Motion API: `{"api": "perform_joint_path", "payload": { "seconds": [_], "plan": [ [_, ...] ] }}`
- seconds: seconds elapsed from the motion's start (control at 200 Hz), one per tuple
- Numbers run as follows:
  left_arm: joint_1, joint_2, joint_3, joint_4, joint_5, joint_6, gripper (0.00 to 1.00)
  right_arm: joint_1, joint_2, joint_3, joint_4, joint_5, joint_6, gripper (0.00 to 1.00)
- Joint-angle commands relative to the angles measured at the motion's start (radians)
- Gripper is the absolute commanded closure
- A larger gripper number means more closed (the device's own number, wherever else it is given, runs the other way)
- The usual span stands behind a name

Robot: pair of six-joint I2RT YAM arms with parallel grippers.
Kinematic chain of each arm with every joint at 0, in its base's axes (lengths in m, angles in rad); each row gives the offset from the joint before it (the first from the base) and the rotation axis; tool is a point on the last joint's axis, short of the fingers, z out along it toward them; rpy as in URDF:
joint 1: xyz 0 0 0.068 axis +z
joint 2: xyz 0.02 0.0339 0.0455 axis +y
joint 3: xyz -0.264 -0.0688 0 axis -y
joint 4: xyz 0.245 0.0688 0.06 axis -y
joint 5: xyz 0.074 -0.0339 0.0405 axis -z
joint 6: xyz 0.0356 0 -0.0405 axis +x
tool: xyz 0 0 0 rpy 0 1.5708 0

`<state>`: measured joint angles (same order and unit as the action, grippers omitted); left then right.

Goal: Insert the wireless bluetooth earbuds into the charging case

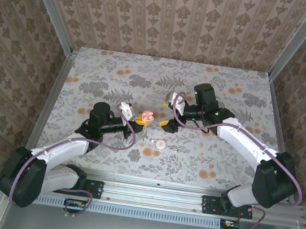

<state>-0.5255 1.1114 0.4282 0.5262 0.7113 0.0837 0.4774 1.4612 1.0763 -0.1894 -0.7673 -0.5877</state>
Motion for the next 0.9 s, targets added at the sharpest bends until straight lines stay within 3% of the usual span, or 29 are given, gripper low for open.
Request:
{"api": "perform_joint_path", "payload": {
  "seconds": [0.0,0.895],
  "plan": [
    [-0.005,0.002,0.033,0.027,0.031,0.017,0.87,0.001,0.036,0.052,-0.112,-0.071,-0.131,0.12],
    [-0.021,-0.039,0.028,0.029,0.037,0.024,0.87,0.089,0.220,0.255,-0.321,-0.183,-0.288,0.21]
  ]
}}
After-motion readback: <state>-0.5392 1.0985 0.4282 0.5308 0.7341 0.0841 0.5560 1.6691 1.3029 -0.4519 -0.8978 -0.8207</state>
